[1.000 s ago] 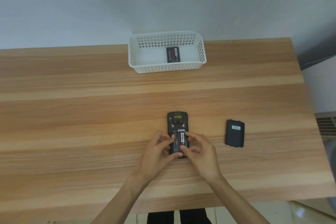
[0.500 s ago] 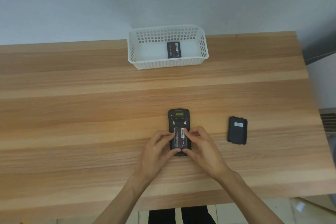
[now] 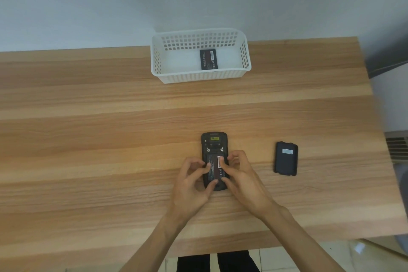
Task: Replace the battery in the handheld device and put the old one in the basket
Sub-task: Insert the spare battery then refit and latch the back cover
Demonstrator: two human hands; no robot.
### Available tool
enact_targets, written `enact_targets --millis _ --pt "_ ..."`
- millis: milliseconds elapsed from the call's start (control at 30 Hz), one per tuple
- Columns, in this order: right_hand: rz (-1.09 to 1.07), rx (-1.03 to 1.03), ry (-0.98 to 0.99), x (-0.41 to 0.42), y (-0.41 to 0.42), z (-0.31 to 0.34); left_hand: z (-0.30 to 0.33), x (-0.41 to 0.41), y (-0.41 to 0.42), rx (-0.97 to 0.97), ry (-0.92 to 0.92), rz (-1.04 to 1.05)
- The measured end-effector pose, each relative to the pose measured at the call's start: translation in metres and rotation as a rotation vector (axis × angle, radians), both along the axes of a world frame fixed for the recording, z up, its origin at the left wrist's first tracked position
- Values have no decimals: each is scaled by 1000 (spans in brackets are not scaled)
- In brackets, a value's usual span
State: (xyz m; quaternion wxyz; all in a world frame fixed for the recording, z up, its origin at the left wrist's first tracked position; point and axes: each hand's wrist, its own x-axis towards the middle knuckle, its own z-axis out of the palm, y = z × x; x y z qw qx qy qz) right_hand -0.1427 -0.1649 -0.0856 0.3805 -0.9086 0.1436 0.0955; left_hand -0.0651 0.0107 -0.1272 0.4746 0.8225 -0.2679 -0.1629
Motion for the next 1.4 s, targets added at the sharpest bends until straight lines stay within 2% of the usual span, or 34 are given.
enact_targets --millis 133,300,400,500,633,800,1000,1200,1267,1400 --pt "-75 22 33 0 4 -1 1 -3 -1 9 25 31" --pt "-64 -84 53 -2 -1 9 10 -2 -3 95 88 53" --pt "-276 -124 -24 -2 -29 22 13 0 -5 136 127 51" --pt "-532 -246 -13 -11 -71 28 13 1 -5 156 142 36" --pt "-718 -371 245 -23 -108 30 12 1 -4 172 152 40" --pt "-698 -385 443 -27 -112 24 10 5 -3 199 151 10" --pt "-757 -289 379 -21 -105 17 12 10 -3 197 169 -14" --pt "-627 -402 367 -16 -104 28 22 15 -5 155 234 7" --pt "-618 -412 301 -10 -104 39 25 19 -5 158 233 12" --pt "-643 -346 50 11 -91 64 36 33 -10 153 102 -31"
